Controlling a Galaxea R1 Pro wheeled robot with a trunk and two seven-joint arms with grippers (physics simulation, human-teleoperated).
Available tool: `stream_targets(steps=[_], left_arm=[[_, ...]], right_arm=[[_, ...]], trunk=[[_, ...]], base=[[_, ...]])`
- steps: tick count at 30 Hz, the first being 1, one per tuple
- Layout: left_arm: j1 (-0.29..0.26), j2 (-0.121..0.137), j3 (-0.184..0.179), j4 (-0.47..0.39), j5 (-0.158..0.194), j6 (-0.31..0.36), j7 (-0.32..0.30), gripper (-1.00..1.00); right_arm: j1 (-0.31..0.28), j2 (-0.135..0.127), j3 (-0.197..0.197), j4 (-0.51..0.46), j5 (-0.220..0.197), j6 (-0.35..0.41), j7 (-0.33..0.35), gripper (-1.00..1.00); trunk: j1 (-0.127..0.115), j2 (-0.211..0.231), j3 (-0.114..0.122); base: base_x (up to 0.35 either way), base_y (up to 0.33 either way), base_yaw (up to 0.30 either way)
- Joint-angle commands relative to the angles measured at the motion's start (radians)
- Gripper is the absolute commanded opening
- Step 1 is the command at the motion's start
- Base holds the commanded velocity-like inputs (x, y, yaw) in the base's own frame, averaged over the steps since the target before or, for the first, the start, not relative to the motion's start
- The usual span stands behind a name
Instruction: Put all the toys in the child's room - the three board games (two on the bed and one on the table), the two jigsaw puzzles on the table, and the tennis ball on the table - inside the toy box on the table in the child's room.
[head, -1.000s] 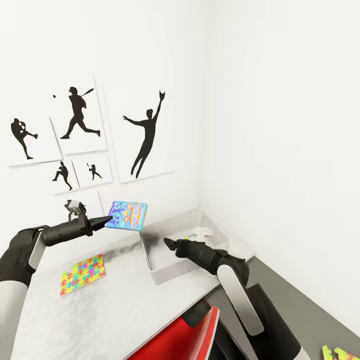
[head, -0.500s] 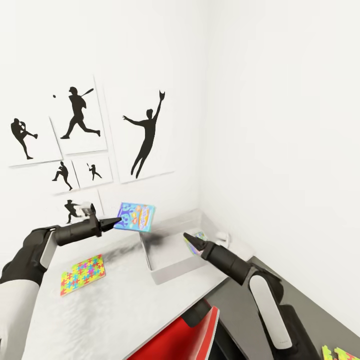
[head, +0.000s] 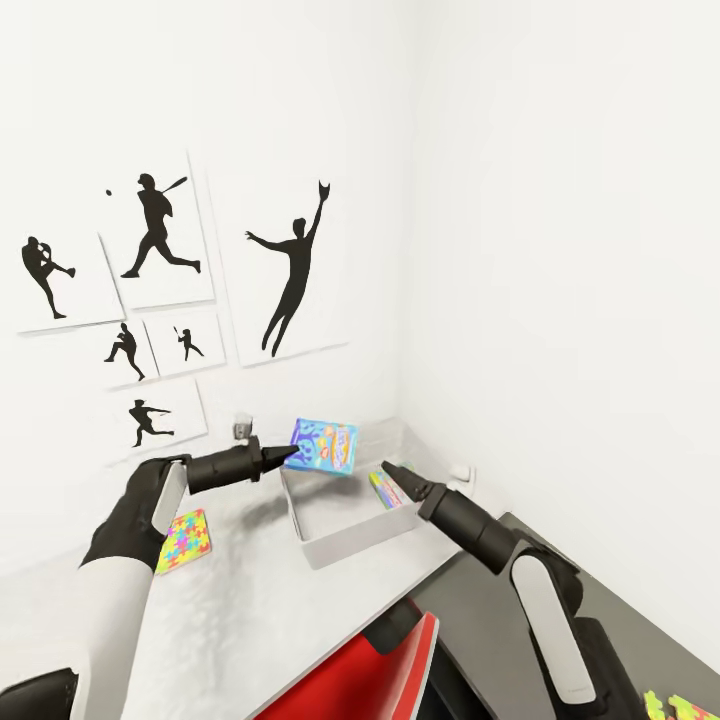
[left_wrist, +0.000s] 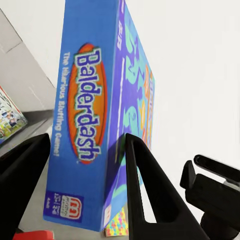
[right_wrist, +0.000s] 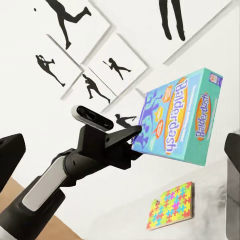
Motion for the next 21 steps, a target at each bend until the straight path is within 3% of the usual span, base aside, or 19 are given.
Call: stream_targets(steps=[1,10,15,21], left_arm=[[-0.001,-0.007,0.002,0.000,-0.002,0.001,0.003,-1.00],[-0.001,-0.096,0.006,0.005,0.001,-0.010,0.149,-1.00],[-0.001,-0.118,0.011,0.016,0.003,-0.045,0.217,-1.00],[-0.001,-0.138,0.025,0.019,0.005,-0.065,0.249,-1.00]], right_arm=[[-0.001,0.000,-0.007,0.000,-0.007,0.009,-0.001,1.00],[0.000,-0.060,-0.056,0.000,-0.006,0.008,0.001,1.00],[0.000,-0.073,-0.082,0.001,-0.011,0.014,0.002,1.00],[0.000,-0.074,-0.097,0.002,-0.014,0.015,0.002,1.00]], trunk=[[0.001,-0.002,-0.002],[0.001,-0.002,-0.002],[0.001,-0.002,-0.002],[0.001,-0.002,-0.002]], base=[[0.000,0.000,0.000],[0.000,0.000,0.000],[0.000,0.000,0.000],[0.000,0.000,0.000]])
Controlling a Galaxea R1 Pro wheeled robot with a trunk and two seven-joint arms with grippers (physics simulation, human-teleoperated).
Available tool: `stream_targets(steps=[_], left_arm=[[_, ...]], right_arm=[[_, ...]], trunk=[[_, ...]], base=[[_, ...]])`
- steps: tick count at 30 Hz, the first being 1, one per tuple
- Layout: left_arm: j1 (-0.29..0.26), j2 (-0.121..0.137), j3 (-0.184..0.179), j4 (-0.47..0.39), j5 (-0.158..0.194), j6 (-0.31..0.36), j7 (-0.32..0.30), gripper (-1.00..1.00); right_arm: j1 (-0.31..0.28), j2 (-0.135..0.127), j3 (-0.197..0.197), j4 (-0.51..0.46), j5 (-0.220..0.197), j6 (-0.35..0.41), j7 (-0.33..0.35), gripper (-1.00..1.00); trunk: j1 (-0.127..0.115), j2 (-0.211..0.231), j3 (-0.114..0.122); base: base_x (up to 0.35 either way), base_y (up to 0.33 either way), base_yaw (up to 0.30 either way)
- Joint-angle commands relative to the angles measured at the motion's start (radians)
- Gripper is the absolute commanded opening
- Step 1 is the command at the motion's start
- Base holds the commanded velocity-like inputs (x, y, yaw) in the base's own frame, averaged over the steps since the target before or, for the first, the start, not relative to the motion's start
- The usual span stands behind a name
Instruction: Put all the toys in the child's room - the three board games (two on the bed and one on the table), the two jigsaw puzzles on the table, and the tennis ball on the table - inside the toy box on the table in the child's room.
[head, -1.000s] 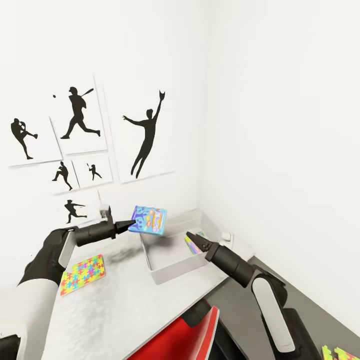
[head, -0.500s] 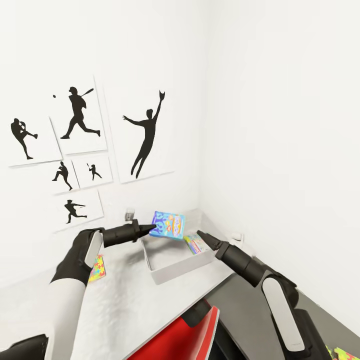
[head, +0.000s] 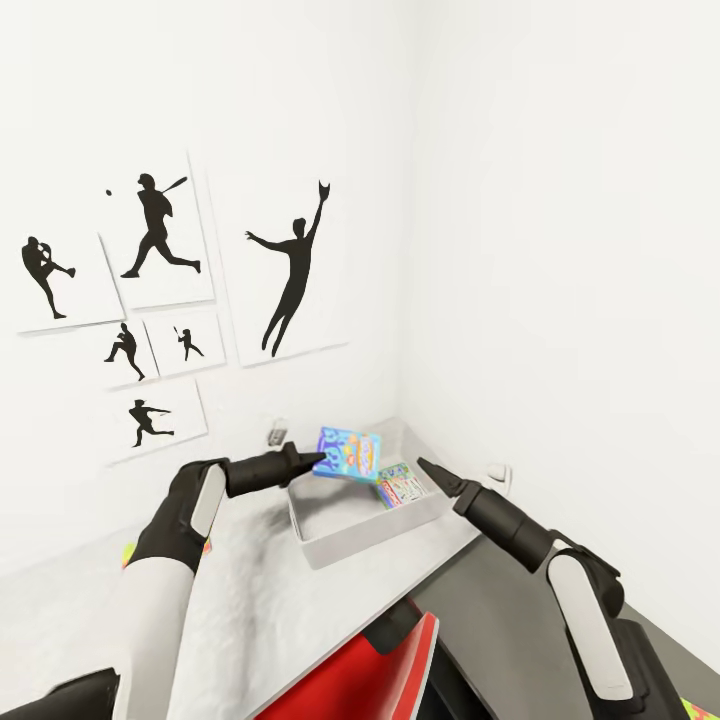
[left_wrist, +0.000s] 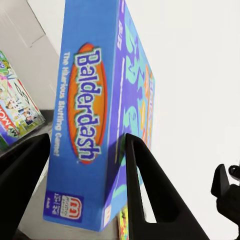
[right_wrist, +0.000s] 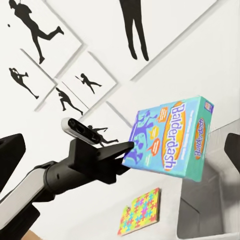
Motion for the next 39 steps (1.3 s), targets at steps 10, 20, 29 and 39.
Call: stream_targets(steps=[10,20,29,39], left_arm=[[0.001,-0.006,0.091,0.079,-0.006,-0.050,0.065,-1.00],[0.002,-0.007,0.167,0.120,-0.004,-0.055,0.224,-1.00],[0.002,-0.013,0.171,0.148,-0.003,-0.074,0.248,-1.00],[0.001,-0.058,0.168,0.150,-0.002,-0.077,0.304,-1.00]], right_arm=[[-0.001,0.000,-0.005,0.000,-0.007,0.006,-0.001,1.00],[-0.001,0.000,-0.005,0.000,-0.007,0.004,-0.001,1.00],[-0.001,0.000,-0.005,0.000,-0.007,0.003,-0.001,1.00],[-0.001,0.000,-0.005,0.000,-0.007,0.003,-0.001,1.00]], trunk=[[0.001,-0.002,-0.002],[0.001,-0.002,-0.002],[0.001,-0.002,-0.002],[0.001,-0.002,-0.002]], base=[[0.000,0.000,0.000],[0.000,0.000,0.000],[0.000,0.000,0.000],[0.000,0.000,0.000]])
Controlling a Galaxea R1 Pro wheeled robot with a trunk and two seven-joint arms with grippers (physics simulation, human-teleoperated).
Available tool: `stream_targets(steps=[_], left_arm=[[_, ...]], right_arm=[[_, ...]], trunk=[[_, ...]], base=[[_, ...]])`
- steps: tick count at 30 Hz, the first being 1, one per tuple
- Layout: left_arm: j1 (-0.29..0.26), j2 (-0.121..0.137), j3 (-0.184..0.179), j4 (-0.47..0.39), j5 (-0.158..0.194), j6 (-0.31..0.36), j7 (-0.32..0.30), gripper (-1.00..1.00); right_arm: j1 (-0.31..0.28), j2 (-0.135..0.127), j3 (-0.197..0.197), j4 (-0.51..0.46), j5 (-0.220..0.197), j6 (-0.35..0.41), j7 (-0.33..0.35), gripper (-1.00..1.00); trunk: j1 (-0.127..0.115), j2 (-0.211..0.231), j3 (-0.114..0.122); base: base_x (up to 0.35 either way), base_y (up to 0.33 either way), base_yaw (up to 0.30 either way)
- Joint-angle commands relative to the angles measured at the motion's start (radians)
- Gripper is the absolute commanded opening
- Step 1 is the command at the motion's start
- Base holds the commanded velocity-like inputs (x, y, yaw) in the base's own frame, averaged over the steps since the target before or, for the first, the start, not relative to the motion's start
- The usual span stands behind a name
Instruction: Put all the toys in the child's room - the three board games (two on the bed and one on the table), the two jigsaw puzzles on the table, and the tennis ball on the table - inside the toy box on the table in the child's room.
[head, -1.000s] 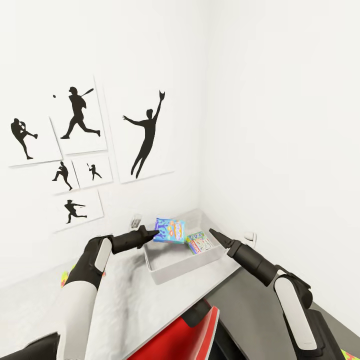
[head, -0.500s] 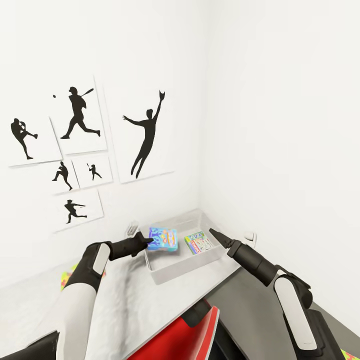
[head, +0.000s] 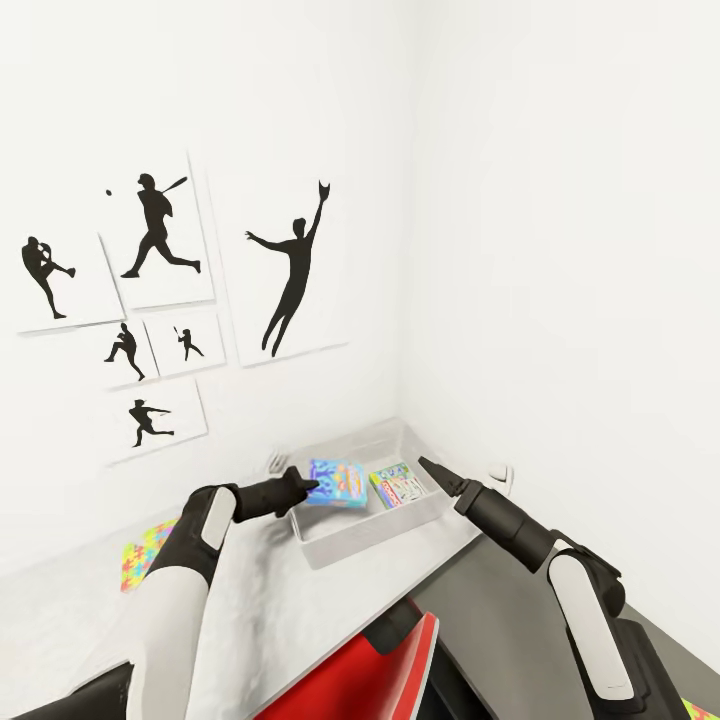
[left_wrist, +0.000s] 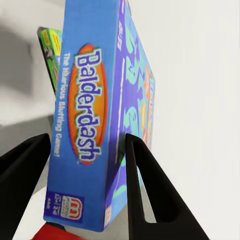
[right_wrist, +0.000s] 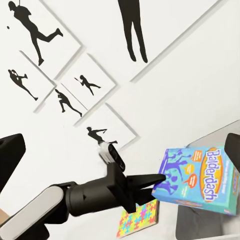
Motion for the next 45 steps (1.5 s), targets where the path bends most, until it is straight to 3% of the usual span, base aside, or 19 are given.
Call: stream_targets(steps=[1,14,22,23,45], left_arm=[[-0.002,-0.005,0.007,-0.001,-0.002,0.003,0.013,-1.00],[-0.003,-0.016,0.007,-0.001,0.030,-0.034,0.127,-1.00],[-0.033,-0.038,-0.013,-0.009,0.042,-0.068,0.132,-1.00],[-0.037,-0.038,-0.013,-0.007,0.042,-0.073,0.132,1.00],[-0.046,-0.038,-0.014,0.001,0.039,-0.084,0.134,1.00]], right_arm=[[-0.001,0.000,-0.001,0.000,-0.006,0.008,0.000,1.00],[-0.001,0.000,-0.002,0.000,-0.006,0.008,0.000,1.00],[-0.001,0.004,-0.016,0.004,-0.002,0.005,0.001,1.00],[-0.001,-0.001,-0.016,0.004,-0.002,0.004,0.000,1.00],[-0.001,-0.012,-0.016,0.004,-0.003,0.003,0.002,1.00]], trunk=[[0.001,-0.002,-0.002],[0.001,-0.002,-0.002],[0.001,-0.002,-0.002],[0.001,-0.002,-0.002],[0.001,-0.002,-0.002]], base=[[0.000,0.000,0.000],[0.000,0.000,0.000],[0.000,0.000,0.000],[0.000,0.000,0.000],[0.000,0.000,0.000]])
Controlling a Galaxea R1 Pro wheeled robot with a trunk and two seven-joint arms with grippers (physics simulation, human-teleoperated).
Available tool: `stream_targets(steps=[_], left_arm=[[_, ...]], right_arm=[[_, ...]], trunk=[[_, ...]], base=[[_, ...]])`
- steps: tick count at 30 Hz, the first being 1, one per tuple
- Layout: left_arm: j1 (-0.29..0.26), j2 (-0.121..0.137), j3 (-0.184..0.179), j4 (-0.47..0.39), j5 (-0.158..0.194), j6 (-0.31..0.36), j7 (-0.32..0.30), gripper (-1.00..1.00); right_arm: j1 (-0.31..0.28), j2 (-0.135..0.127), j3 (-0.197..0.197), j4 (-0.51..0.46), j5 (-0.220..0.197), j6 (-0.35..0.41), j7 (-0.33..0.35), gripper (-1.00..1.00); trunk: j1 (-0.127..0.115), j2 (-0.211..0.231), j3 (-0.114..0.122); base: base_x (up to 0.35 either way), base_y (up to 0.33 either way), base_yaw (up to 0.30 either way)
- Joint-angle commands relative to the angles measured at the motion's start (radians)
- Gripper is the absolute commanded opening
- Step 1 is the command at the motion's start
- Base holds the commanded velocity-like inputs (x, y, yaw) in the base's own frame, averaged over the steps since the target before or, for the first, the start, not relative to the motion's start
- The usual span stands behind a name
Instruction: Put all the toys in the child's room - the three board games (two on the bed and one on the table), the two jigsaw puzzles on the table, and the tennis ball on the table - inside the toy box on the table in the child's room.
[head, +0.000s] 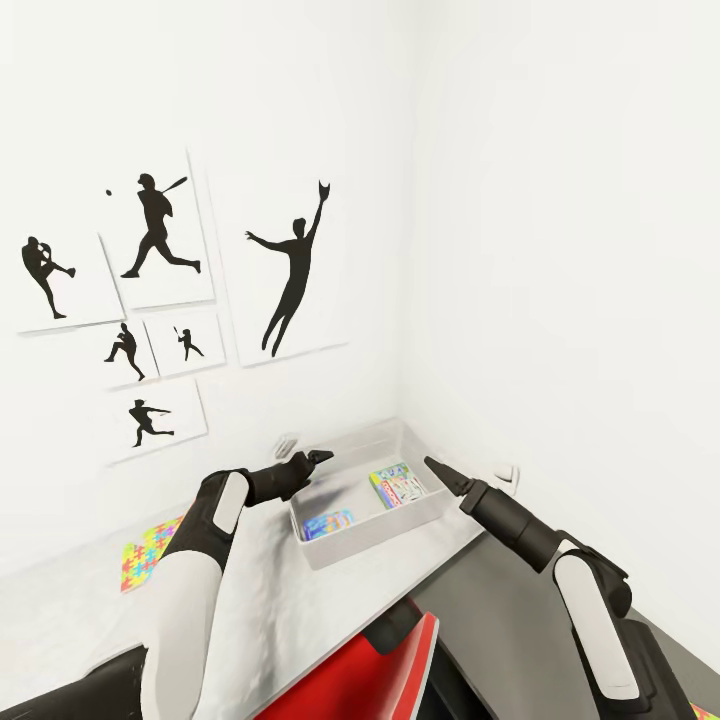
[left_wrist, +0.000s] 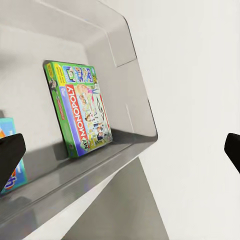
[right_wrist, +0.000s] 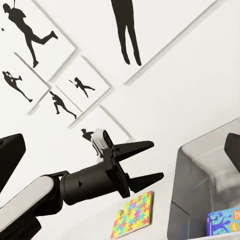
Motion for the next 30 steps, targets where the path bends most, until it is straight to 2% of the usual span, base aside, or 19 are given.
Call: stream_targets(steps=[1,8,12,13,15,16,17,19,20,21,22,23,24,25,27,28,30], left_arm=[[-0.001,-0.001,0.006,-0.001,-0.001,0.008,-0.004,1.00],[-0.001,-0.001,0.009,-0.012,0.000,0.020,-0.021,1.00],[-0.001,0.041,0.008,-0.039,0.001,0.070,-0.093,1.00],[-0.001,0.063,0.009,-0.050,0.001,0.101,-0.140,1.00],[0.000,0.088,0.009,-0.059,0.000,0.129,-0.196,1.00],[0.001,0.116,0.006,-0.066,0.000,0.150,-0.256,1.00],[0.002,0.131,0.005,-0.069,0.000,0.158,-0.287,1.00],[0.006,0.198,0.003,-0.078,-0.001,0.181,-0.408,1.00],[0.007,0.216,0.003,-0.079,-0.001,0.186,-0.438,1.00],[0.010,0.254,0.002,-0.081,-0.001,0.195,-0.495,1.00],[0.012,0.273,0.002,-0.081,-0.001,0.198,-0.523,1.00],[0.015,0.310,0.002,-0.082,-0.002,0.203,-0.577,1.00],[0.017,0.328,0.002,-0.081,-0.003,0.204,-0.602,1.00],[0.025,0.360,0.001,-0.080,-0.005,0.207,-0.650,1.00],[0.036,0.390,0.001,-0.079,-0.006,0.208,-0.693,1.00],[0.053,0.415,0.002,-0.078,-0.007,0.209,-0.732,1.00],[0.079,0.442,0.002,-0.078,-0.008,0.208,-0.788,1.00]], right_arm=[[-0.001,0.000,-0.001,0.000,-0.006,0.008,0.000,1.00],[-0.001,0.000,-0.002,0.000,-0.006,0.009,0.002,1.00],[-0.001,0.000,-0.003,0.000,-0.007,0.011,0.002,1.00],[-0.001,0.000,-0.003,0.000,-0.007,0.012,0.002,1.00],[-0.001,-0.001,-0.003,0.000,-0.007,0.013,0.003,1.00],[-0.001,-0.001,-0.003,0.000,-0.007,0.014,0.003,1.00],[-0.001,-0.001,-0.003,0.000,-0.008,0.015,0.003,1.00],[-0.001,-0.011,-0.003,0.000,-0.010,0.016,0.003,1.00],[-0.001,-0.013,-0.003,0.000,-0.011,0.016,0.003,1.00],[-0.001,-0.018,-0.002,0.000,-0.012,0.017,0.003,1.00],[-0.001,-0.019,-0.002,0.000,-0.012,0.017,0.003,1.00],[-0.001,-0.022,-0.002,0.000,-0.013,0.018,0.003,1.00],[-0.001,-0.023,-0.003,0.000,-0.013,0.018,0.003,1.00],[-0.001,-0.024,-0.002,0.000,-0.014,0.018,0.003,1.00],[-0.001,-0.025,-0.002,0.000,-0.014,0.018,0.003,1.00],[-0.001,-0.025,-0.002,0.000,-0.014,0.018,0.003,1.00],[-0.001,-0.025,-0.002,0.000,-0.014,0.018,0.003,1.00]], trunk=[[0.001,-0.002,-0.002],[0.001,-0.002,-0.002],[0.001,-0.002,-0.002],[0.001,-0.002,-0.002],[0.001,-0.002,-0.002],[0.001,-0.002,-0.002],[0.001,-0.002,-0.002],[0.001,-0.002,-0.002],[0.001,-0.002,-0.002],[0.001,-0.002,-0.002],[0.001,-0.002,-0.002],[0.001,-0.002,-0.002],[0.001,-0.002,-0.002],[0.001,-0.002,-0.002],[0.001,-0.002,-0.002],[0.001,-0.002,-0.002],[0.001,-0.002,-0.002]], base=[[0.000,0.000,0.000],[0.000,0.000,0.000],[0.000,0.000,0.000],[0.000,0.000,0.000],[0.000,0.000,0.000],[0.000,0.000,0.000],[0.000,0.000,0.000],[0.000,0.000,0.000],[0.000,0.000,0.000],[0.000,0.000,0.000],[0.000,0.000,0.000],[-0.007,0.000,0.000],[-0.024,0.006,0.000],[-0.091,0.046,0.000],[-0.141,0.079,0.000],[-0.196,0.115,0.000],[-0.214,0.124,0.000]])
